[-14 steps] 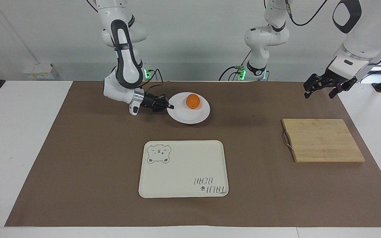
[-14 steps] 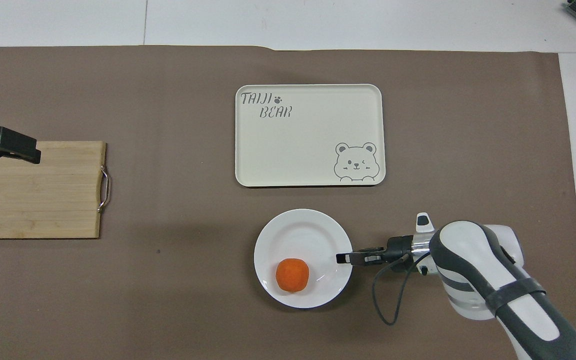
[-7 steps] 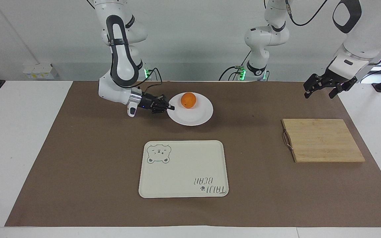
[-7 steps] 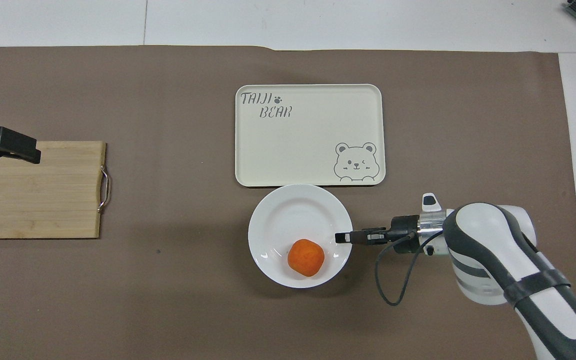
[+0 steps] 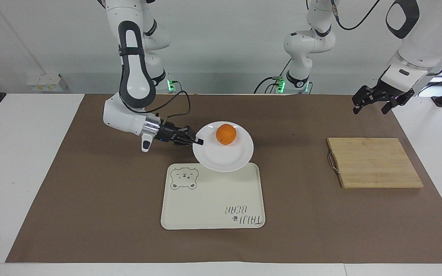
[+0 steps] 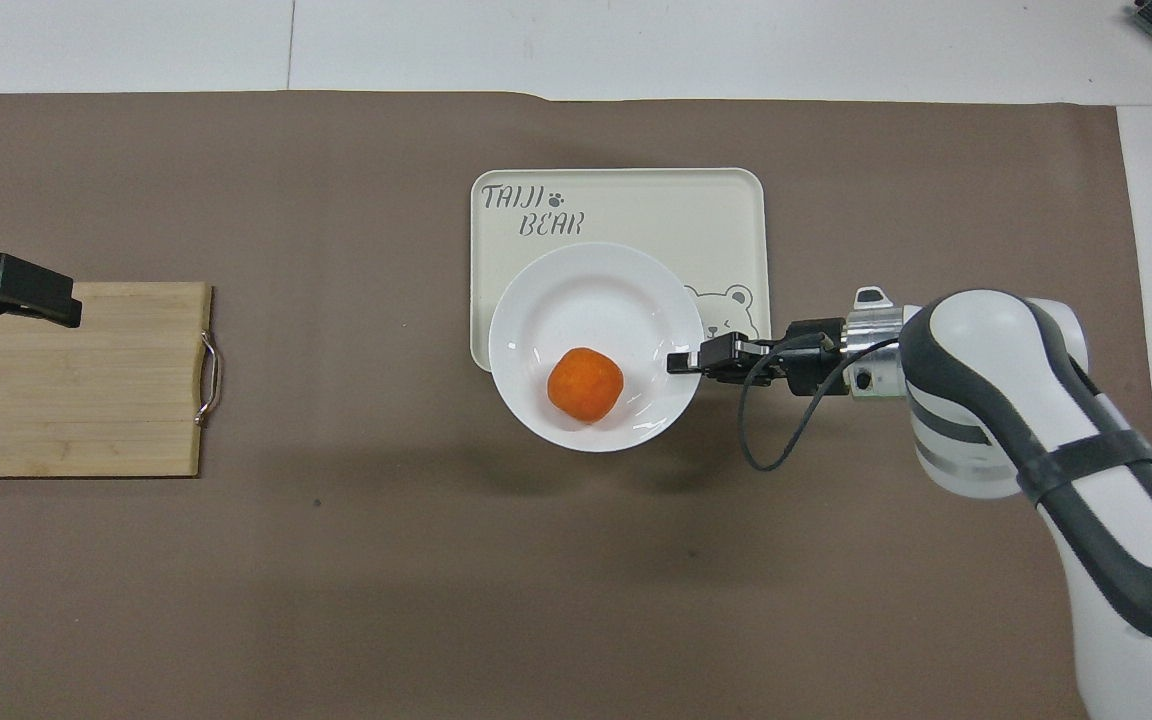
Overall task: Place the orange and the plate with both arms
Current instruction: 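Slide the plate with the right gripper onto the bear tray, then open the right gripper to release the plate rim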
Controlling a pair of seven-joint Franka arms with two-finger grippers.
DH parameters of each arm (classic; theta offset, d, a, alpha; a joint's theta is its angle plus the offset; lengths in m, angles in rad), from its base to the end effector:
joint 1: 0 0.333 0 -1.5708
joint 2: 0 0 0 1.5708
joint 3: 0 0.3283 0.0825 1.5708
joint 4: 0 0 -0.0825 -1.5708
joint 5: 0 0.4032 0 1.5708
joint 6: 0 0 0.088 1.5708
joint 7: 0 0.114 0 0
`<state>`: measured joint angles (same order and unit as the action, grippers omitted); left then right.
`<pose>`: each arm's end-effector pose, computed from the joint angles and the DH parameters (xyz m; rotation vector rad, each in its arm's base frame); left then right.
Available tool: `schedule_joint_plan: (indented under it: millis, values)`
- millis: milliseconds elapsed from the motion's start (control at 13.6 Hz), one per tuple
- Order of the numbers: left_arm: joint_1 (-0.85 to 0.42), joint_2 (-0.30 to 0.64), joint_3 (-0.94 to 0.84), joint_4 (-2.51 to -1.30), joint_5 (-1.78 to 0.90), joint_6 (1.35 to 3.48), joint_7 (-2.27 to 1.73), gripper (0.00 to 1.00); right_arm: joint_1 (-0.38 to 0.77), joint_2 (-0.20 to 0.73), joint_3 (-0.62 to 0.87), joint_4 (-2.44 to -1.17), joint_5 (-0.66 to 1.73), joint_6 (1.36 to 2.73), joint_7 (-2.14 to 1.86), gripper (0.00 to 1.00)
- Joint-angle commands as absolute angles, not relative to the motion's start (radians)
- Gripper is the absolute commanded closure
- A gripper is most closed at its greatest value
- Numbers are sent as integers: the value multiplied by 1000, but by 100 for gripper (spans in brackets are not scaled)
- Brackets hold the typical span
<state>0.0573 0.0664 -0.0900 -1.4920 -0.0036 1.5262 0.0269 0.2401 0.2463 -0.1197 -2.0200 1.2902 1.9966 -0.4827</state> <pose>0.5902 -0.0179 0.6260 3.1303 -0.0933 -0.0500 0.5954 0.1398 0.3395 -2.0690 0.1625 0.0280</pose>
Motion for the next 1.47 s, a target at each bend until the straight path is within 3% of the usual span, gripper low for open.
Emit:
schedule_joint_plan:
  millis: [0,516,811,1327,1401]
  values:
    - [60,71,-91,-1485,-2,1529,17,0,195,386,-117,-1814,1270,1941,-411,100]
    - [60,71,-91,-1485,-2,1528,17,0,192,596,-110,-1583,1269,1957,-339,100]
    - [60,71,-91,-1485,-2,1528,17,0,192,675,-110,-1537,1269,1965,-393,100]
    - [60,71,-91,-1485,-2,1528,17,0,195,723,-110,-1529,1276,1973,-482,100]
    - [60,71,-91,-1485,-2,1529,17,0,195,723,-110,-1529,1272,1973,-480,95]
